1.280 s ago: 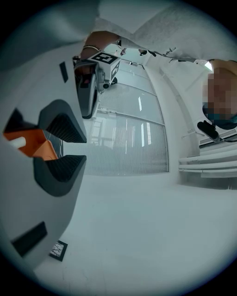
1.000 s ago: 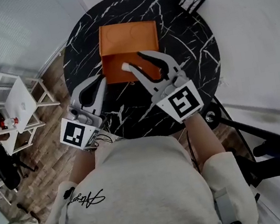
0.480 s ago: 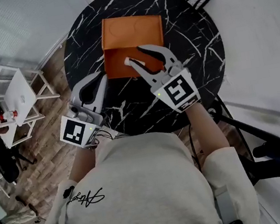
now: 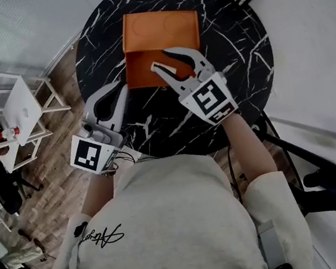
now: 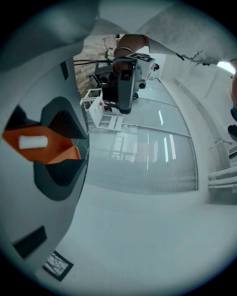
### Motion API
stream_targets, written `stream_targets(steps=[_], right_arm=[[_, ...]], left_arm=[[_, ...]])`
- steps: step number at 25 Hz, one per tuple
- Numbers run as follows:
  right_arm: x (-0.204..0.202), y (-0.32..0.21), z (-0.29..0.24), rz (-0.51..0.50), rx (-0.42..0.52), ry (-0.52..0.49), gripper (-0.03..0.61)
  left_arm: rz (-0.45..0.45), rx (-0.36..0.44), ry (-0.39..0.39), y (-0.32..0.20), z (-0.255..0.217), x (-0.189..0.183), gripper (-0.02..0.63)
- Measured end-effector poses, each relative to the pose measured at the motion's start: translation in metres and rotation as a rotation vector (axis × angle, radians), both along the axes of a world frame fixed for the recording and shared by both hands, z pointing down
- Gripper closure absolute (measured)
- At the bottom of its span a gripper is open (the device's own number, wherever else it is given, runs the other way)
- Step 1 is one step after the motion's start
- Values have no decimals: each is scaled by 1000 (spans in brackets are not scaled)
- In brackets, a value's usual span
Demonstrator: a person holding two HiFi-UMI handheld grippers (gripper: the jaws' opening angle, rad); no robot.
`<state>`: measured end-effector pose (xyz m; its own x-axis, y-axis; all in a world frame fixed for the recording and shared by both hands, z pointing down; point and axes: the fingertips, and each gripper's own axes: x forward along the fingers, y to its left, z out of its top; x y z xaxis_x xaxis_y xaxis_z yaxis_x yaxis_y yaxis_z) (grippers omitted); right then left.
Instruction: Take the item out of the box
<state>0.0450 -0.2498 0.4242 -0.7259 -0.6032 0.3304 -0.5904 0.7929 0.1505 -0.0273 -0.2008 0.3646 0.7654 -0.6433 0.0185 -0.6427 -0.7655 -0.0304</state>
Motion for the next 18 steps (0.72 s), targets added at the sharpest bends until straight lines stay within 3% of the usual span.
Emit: stream_targets(steps=[18], right_arm=[[-3, -5, 62, -51, -90, 159, 462]], left_arm=[[-15, -7, -6, 3, 0, -7, 611]])
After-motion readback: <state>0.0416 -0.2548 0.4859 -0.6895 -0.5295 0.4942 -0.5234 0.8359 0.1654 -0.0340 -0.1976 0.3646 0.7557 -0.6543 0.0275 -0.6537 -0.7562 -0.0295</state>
